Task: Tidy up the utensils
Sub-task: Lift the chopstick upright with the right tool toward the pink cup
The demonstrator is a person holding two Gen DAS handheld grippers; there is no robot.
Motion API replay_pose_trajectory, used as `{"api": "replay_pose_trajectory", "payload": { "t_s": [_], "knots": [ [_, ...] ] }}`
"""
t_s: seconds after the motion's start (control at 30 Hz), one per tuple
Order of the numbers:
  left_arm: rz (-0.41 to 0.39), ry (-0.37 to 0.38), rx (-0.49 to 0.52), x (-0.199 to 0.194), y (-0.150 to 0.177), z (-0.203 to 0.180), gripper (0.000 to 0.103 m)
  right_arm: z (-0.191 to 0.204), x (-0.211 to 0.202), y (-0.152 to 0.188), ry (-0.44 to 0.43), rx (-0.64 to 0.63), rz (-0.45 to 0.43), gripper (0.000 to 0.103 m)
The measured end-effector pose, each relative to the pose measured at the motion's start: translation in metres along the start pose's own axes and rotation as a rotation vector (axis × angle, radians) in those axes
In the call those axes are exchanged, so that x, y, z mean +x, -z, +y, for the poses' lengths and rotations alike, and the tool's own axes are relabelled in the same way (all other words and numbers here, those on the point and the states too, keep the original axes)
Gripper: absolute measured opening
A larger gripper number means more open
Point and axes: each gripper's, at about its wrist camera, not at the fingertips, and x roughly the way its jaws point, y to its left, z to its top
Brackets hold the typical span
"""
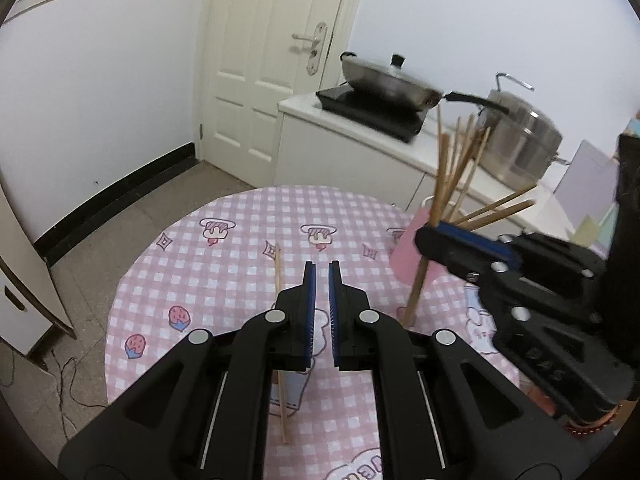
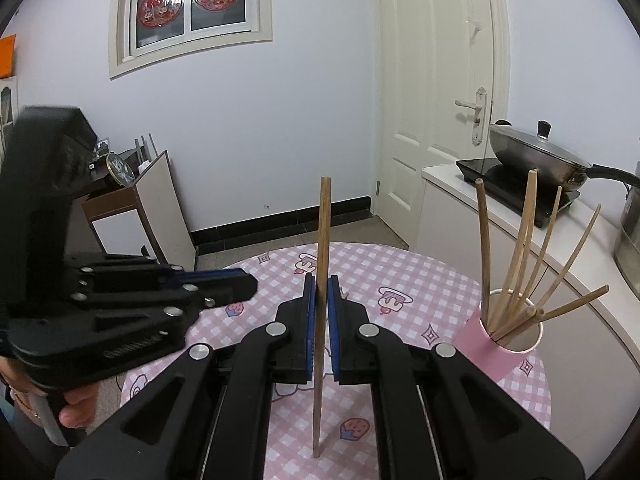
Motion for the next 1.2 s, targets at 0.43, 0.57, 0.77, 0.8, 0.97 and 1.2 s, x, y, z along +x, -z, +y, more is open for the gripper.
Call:
{"api": "replay_pose_trajectory", "payload": {
  "t_s": [0.43, 0.57, 0.77, 0.8, 0.97, 1.2],
  "knots": [
    [0.152, -0.031, -0.09, 0.084, 0.002, 0.039, 0.007, -0.016, 0.069, -0.005, 0.047, 0.045, 0.105, 0.004],
    [0.193, -0.032, -0.094, 0.11, 0.001, 0.043, 0.007, -0.023, 0.105, 0.003, 0.06, 0.061, 0.174, 0.004],
    [0.271, -0.045, -0.088, 0.153, 0.006, 0.045, 0.007, -0.044, 0.147, 0.028, 0.054, 0.12, 0.29, 0.004],
    [0.285, -0.045, -0.088, 0.159, 0.007, 0.046, 0.007, -0.047, 0.152, 0.032, 0.049, 0.131, 0.305, 0.004],
    [0.325, -0.084, -0.063, 0.18, 0.01, 0.043, 0.008, -0.06, 0.166, 0.047, 0.042, 0.153, 0.353, 0.004],
    [0.297, -0.152, -0.005, 0.187, 0.008, 0.037, 0.053, -0.07, 0.172, 0.056, 0.037, 0.179, 0.38, 0.005]
  ]
}}
